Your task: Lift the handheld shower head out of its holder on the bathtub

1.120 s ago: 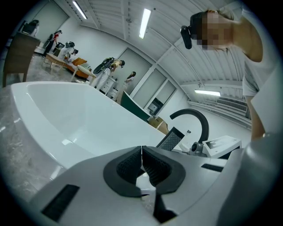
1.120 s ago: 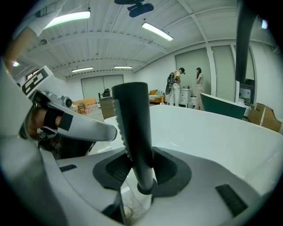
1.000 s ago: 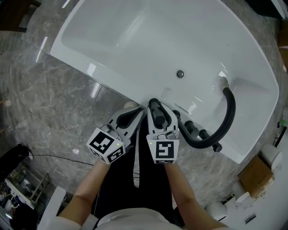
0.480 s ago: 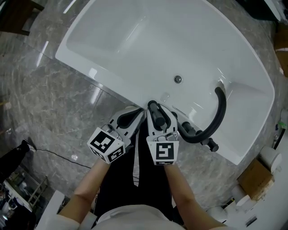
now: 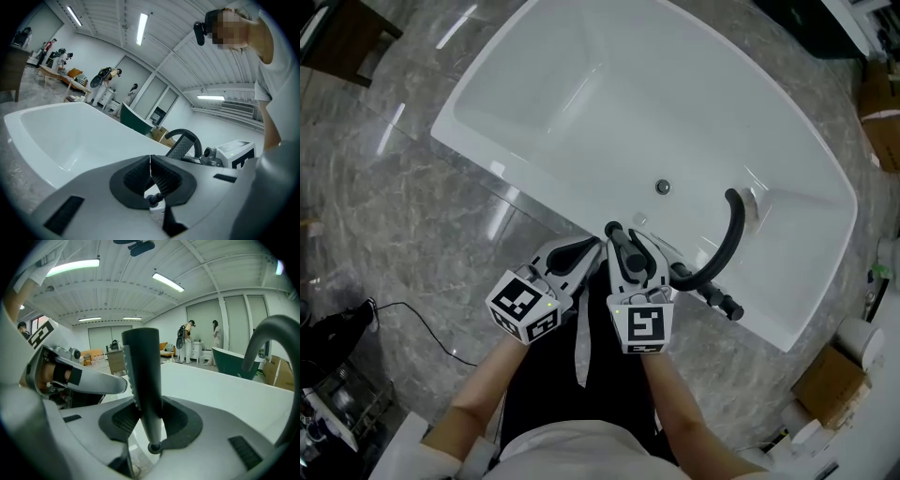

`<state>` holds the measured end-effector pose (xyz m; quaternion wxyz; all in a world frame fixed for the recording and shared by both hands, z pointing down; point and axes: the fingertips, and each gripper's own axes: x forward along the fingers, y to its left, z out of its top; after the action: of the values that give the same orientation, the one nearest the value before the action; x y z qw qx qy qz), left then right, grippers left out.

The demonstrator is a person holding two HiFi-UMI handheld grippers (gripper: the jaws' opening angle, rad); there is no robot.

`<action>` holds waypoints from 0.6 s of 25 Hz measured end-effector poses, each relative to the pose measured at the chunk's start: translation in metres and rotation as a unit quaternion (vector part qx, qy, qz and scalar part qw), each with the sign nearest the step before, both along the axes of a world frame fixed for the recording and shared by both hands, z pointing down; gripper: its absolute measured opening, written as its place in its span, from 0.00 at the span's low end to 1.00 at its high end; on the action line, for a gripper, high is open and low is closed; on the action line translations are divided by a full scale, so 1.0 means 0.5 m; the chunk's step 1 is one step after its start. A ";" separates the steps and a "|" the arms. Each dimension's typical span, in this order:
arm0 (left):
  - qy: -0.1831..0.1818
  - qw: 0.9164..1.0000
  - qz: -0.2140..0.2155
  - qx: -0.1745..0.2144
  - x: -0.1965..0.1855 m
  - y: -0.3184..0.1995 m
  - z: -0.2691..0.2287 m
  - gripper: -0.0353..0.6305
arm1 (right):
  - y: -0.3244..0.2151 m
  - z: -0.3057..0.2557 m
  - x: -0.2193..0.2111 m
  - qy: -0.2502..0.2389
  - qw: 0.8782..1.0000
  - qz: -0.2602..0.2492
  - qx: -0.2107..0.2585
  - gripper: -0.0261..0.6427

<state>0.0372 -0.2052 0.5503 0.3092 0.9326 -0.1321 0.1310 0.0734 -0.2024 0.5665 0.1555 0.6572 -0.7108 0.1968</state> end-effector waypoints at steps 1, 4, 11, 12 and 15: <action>0.001 1.000 0.001 0.002 0.001 0.002 -0.008 0.07 | 0.002 -0.008 0.000 0.000 1.000 -0.001 0.002 0.25; 0.006 1.000 0.002 0.007 0.005 0.008 -0.033 0.07 | 0.006 -0.034 -0.002 0.004 1.000 -0.007 0.006 0.25; 0.016 1.000 -0.006 0.012 -0.009 0.019 -0.087 0.07 | 0.000 -0.106 -0.018 0.002 1.000 -0.008 0.026 0.25; 0.018 1.000 -0.006 0.014 -0.012 0.020 -0.096 0.07 | 0.000 -0.117 -0.018 0.002 1.000 -0.007 0.028 0.25; 0.024 0.999 -0.007 0.025 -0.015 0.019 -0.129 0.07 | 0.005 -0.151 -0.012 0.002 0.999 -0.005 0.035 0.25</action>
<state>0.0299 -0.1957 0.4855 0.2899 0.9420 -0.1344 0.1028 0.0672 -0.1999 0.4910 0.1348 0.6588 -0.7204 0.1695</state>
